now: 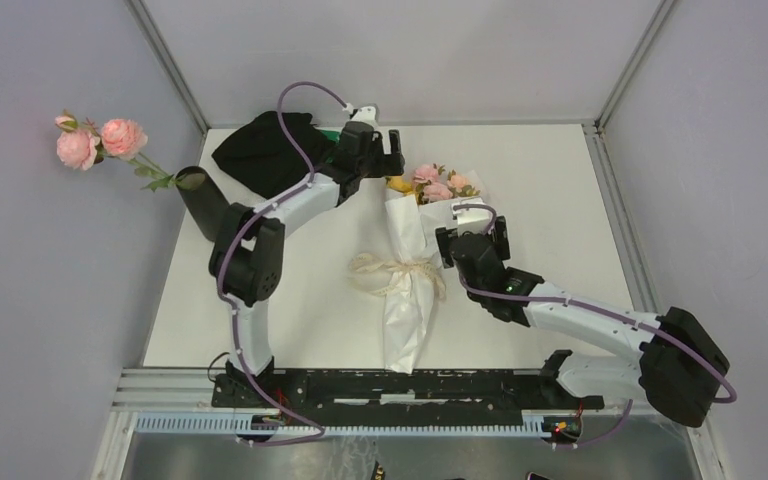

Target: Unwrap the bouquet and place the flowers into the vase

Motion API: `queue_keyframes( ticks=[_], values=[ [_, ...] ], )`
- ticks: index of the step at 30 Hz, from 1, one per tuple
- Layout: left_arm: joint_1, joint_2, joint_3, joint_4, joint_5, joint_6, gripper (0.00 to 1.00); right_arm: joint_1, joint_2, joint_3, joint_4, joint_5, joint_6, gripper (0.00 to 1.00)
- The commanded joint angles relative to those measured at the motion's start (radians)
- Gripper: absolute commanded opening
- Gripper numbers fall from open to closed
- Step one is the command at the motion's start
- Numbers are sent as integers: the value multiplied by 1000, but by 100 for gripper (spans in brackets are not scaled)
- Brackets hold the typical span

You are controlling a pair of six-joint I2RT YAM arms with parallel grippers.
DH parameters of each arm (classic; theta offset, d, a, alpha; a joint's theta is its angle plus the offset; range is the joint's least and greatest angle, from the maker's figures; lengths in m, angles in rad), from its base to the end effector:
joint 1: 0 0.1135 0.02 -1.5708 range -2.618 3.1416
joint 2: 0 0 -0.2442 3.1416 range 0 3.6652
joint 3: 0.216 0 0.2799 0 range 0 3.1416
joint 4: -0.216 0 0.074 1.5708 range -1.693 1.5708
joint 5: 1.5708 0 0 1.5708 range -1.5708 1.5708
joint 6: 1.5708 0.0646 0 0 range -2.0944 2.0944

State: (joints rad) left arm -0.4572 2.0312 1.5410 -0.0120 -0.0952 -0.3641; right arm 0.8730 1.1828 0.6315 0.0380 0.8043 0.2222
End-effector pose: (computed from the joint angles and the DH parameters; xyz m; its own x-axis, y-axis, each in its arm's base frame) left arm 0.4686 -0.2237 0.1899 -0.5335 -0.1326 -0.8354 0.1870 0.9447 -0.2694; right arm 0.2255 0.1965 0.1891 -0.3360 -0.1628 -0.9277 -0.0556 0.9867 -0.1531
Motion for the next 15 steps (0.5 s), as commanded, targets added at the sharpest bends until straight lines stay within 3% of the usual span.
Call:
queue_keyframes(
  ticks=[1, 7, 15],
  values=[
    [-8, -171, -142, 64, -24, 31, 100, -36, 51, 36, -2, -18, 26, 89],
    [-20, -288, -373, 85, -36, -29, 100, -71, 215, 152, -36, -158, 55, 89],
    [-85, -242, -438, -32, -6, -93, 100, -71, 363, 191, 0, -241, 65, 89]
  ],
)
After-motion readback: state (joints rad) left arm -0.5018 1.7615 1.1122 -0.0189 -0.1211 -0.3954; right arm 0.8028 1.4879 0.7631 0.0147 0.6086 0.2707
